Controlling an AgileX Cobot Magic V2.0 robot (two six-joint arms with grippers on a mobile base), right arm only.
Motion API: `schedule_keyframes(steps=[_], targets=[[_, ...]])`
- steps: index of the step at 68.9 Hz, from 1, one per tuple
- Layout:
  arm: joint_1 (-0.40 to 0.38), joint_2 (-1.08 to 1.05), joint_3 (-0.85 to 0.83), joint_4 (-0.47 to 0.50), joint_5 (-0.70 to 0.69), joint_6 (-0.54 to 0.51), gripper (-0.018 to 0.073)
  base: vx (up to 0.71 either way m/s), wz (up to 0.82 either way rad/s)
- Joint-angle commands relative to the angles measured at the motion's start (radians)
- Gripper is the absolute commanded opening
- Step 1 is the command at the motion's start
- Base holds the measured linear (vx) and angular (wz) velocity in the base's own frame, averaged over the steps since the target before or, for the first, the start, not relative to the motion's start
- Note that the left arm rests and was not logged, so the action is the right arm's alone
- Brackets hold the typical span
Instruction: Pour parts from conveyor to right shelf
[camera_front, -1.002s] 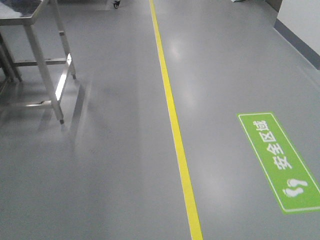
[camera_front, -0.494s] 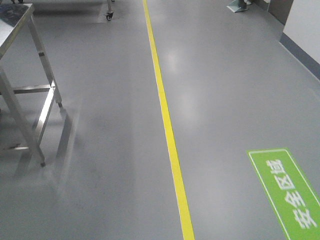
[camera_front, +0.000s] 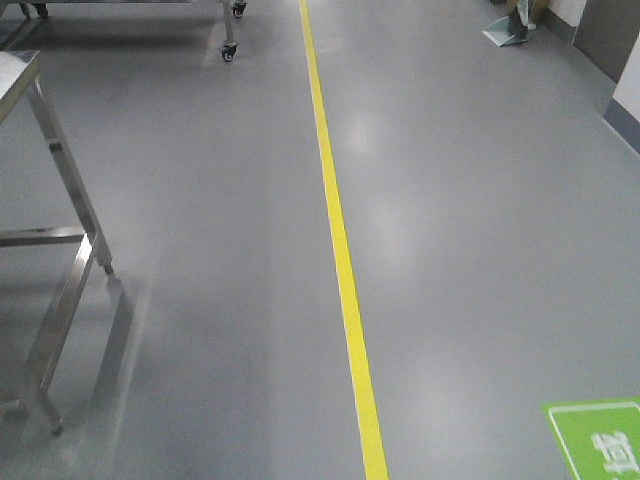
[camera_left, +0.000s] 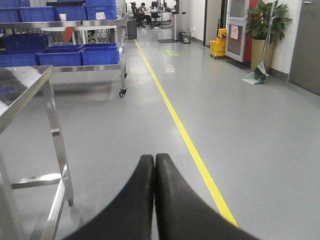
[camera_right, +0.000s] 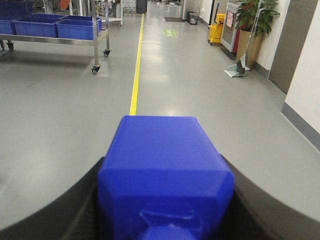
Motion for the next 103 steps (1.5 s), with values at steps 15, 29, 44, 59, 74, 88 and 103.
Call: schedule_keyframes(steps=[15,29,44,59,74,88,103], targets=[[0.0,0.012,-0.026,-0.006,-0.075,-0.01,-0.0006,0.75,0.01],[0.0,0.012,-0.026,-0.006,-0.075,-0.01,-0.0006,0.75,-0.01],[0.0,0.012,-0.026,-0.006,-0.075,-0.01,-0.0006,0.75,0.0],[0.0,0.012,-0.026,-0.006,-0.075,-0.011,-0.0006,0.76,0.08],[0.0,0.012,-0.026,-0.009,-0.074,-0.011,-0.0006,0.75,0.12],[0.0,0.012,-0.026,-0.009,-0.075,-0.011,-0.0006,0.75,0.06],[0.0,0.012,-0.026,-0.008,-0.073,-0.011,-0.0006,0.73,0.04]])
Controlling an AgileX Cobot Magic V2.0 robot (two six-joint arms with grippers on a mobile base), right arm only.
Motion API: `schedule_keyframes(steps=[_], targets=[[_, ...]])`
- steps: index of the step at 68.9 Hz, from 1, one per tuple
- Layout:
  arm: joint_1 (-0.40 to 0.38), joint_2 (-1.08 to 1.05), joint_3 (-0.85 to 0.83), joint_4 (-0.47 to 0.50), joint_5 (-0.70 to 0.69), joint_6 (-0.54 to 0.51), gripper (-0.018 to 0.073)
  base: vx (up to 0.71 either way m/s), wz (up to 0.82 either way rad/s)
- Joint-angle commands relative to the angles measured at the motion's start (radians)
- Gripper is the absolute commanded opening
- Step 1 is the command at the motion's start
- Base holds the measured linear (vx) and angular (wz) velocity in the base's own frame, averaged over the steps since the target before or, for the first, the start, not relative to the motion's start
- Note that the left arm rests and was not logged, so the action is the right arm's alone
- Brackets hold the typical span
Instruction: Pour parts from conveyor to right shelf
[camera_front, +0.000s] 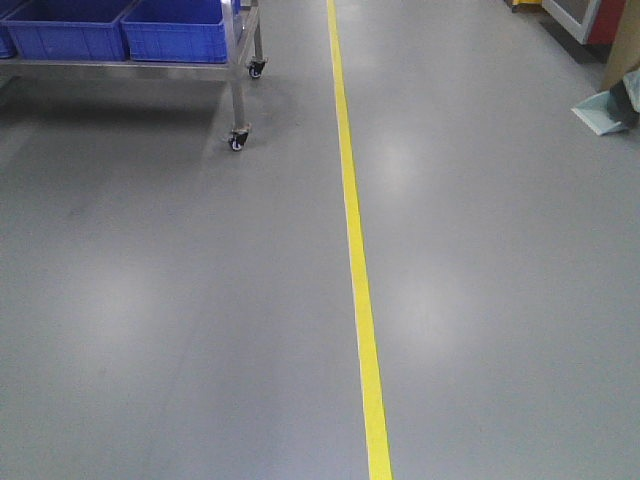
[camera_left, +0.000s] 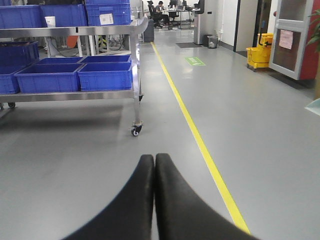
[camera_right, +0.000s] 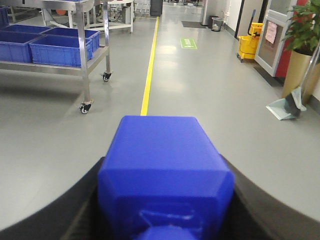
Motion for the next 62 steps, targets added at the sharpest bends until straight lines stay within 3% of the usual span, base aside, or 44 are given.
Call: schedule_keyframes(steps=[1,29,62], targets=[[0.0,0.012,-0.026,-0.008,-0.08,-0.011,-0.0006,0.71,0.05],[0.0,0.012,-0.026,-0.009,-0.077,-0.011,-0.0006,0.67,0.23],[0.0,0.012,-0.026,-0.009,-0.073,-0.011,-0.0006,0.61,0.57]])
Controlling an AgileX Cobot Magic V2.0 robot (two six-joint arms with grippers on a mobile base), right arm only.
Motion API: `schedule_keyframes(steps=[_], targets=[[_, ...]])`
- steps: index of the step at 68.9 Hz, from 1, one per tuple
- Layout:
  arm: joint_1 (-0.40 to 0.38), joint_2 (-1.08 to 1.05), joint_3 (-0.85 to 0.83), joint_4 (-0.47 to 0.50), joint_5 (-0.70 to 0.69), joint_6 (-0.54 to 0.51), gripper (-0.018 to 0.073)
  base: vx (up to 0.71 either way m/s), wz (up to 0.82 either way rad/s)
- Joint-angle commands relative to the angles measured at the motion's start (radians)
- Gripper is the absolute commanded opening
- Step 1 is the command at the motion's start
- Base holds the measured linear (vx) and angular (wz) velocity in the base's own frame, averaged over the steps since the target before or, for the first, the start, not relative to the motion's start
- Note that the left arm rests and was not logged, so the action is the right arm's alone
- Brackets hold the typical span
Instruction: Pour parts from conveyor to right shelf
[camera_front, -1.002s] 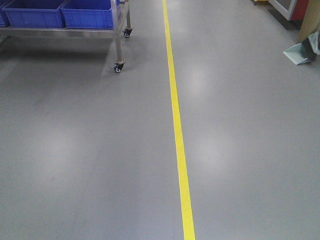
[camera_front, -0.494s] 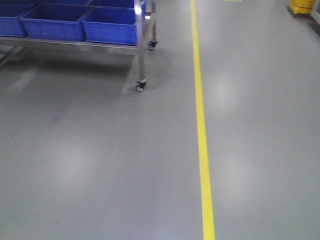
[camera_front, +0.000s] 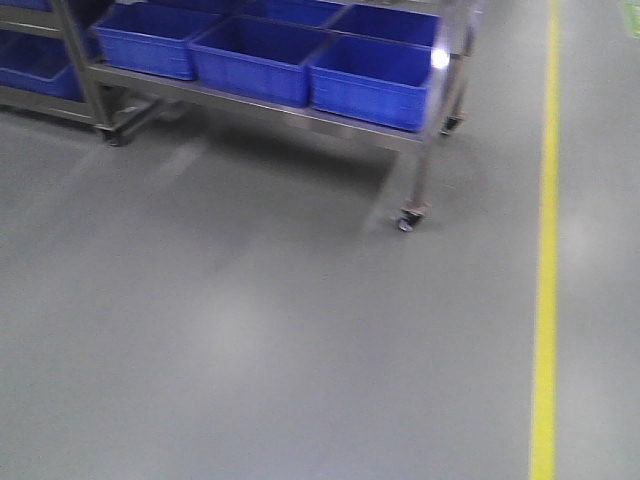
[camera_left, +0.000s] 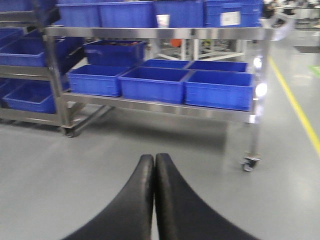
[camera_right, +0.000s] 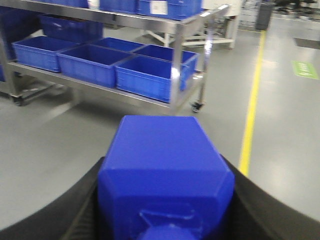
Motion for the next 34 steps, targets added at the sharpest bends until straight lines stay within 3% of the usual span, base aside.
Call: schedule_keyframes(steps=[1,34], targets=[[0.0,0.012,-0.026,-0.008,-0.074,-0.011,-0.0006,0.59,0.59],[0.0,0.012,-0.026,-0.008,-0.072,-0.011,-0.0006,0.61,0.56]])
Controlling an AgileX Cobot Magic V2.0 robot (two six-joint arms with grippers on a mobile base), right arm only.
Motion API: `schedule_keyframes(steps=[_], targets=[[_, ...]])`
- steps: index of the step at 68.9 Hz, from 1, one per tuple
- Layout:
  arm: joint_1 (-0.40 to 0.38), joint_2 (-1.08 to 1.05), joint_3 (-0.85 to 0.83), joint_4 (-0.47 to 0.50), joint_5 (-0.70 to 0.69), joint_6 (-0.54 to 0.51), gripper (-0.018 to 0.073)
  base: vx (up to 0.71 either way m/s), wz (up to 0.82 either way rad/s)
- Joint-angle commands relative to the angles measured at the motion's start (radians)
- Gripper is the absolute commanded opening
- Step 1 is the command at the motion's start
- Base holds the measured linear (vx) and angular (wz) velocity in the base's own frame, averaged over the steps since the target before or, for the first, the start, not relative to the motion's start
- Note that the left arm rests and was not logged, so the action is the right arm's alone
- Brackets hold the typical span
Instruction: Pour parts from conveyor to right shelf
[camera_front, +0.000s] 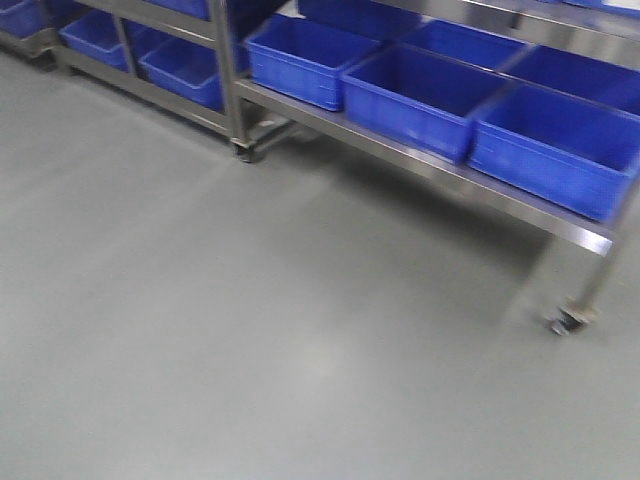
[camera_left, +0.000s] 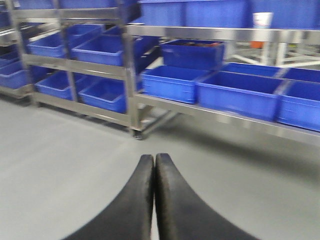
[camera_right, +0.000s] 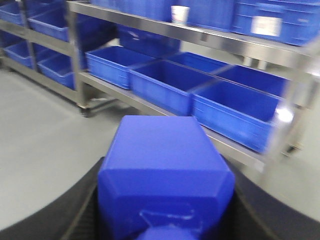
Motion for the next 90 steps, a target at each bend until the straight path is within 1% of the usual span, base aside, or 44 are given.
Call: schedule_keyframes(steps=[1,62,90], targets=[[0.0,0.012,-0.026,-0.008,-0.075,-0.011,-0.0006,0.63,0.55],[0.0,0.012,-0.026,-0.009,-0.069,-0.011,-0.0006,0.7,0.57],[0.0,0.012,-0.026,-0.009,-0.069,-0.011,-0.0006,0.66,0.31]])
